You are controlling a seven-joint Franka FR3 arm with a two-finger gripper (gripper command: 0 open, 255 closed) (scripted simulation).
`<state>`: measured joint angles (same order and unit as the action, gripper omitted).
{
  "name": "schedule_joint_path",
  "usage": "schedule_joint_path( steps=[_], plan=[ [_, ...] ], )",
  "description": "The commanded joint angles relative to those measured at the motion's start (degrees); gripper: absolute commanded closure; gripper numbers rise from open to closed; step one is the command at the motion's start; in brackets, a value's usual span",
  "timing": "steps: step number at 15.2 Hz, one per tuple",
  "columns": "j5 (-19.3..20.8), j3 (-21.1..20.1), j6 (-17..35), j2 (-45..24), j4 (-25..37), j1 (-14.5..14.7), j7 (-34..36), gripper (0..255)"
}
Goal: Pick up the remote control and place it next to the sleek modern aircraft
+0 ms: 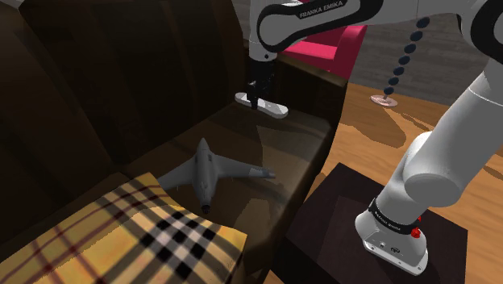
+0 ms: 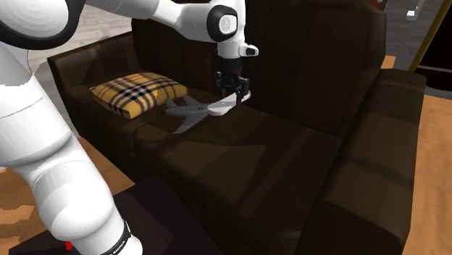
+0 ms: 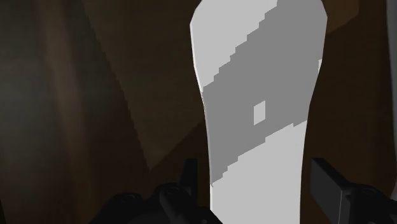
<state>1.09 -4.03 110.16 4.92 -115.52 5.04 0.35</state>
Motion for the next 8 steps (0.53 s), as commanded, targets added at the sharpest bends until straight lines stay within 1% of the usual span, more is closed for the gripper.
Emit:
schedule_joint_path(
  steps=[1,8],
  plan=[
    [-0.3,-1.0,0.4,2.6,-3.0,0.9,1.8,255],
    [-0.2,-1.0,5.7,1.3,-7.1,0.9,2.0,255]
  ],
)
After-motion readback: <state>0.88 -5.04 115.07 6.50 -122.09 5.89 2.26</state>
